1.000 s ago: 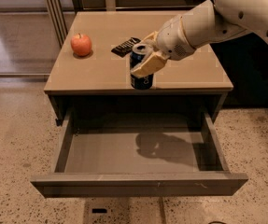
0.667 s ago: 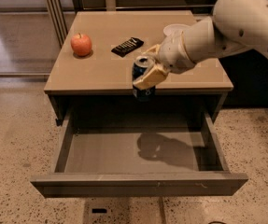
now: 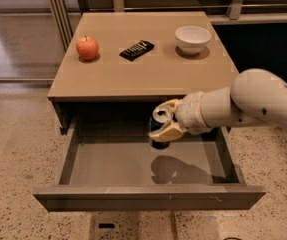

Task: Place pepsi can into top drawer

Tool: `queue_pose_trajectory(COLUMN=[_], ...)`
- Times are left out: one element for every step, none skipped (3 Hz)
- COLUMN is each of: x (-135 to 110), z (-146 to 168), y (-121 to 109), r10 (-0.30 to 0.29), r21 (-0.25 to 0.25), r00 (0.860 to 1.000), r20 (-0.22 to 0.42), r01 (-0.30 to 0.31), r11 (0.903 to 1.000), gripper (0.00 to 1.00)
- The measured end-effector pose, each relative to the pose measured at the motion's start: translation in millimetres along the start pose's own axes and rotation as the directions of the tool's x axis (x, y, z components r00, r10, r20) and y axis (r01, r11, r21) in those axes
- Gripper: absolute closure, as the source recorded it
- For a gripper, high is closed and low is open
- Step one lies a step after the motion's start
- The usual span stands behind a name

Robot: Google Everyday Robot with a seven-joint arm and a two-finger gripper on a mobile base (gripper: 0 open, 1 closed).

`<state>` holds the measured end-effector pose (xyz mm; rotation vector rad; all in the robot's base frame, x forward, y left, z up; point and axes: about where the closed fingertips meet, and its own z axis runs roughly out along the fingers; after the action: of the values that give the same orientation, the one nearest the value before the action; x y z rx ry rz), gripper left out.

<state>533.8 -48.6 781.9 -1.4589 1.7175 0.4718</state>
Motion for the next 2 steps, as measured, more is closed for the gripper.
queue_pose_trajectory(x=[57.3,60.3], z=[36.8,40.4], y=[40.2,39.2], r10=[0.045,0.036], r21=[-0.048,-0.052], r00=[0.999,0.999], r20=[-0.006,-0.008], r01=[-0.045,-0.036], r11=[0.9978,0.998], gripper=[1.0,1.0])
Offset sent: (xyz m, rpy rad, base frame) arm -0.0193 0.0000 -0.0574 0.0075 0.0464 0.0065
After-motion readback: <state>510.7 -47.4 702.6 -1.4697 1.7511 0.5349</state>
